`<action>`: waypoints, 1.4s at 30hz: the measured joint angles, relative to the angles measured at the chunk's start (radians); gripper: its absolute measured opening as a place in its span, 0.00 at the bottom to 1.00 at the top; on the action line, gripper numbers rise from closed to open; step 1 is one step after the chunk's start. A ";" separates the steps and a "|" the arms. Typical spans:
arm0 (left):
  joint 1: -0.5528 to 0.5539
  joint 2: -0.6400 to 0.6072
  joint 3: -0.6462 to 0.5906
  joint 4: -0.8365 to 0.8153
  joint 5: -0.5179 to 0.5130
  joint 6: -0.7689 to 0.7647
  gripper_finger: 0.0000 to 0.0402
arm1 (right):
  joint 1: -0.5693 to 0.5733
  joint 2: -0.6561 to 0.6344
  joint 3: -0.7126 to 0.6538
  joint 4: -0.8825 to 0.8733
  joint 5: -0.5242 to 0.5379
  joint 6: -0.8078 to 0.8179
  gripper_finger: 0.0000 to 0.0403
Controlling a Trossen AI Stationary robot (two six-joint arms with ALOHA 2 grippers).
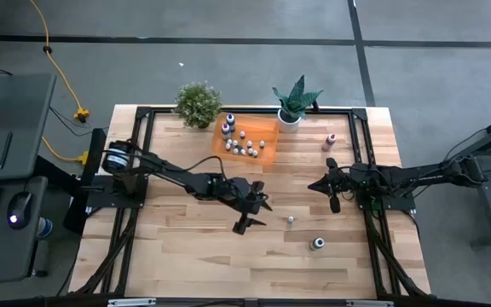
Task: Pick & Place food coloring
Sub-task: Put the small violet bottle into the bin
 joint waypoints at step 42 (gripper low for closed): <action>0.060 0.419 0.371 0.008 0.012 -0.026 0.61 | 0.000 0.000 0.000 0.004 0.000 0.000 0.00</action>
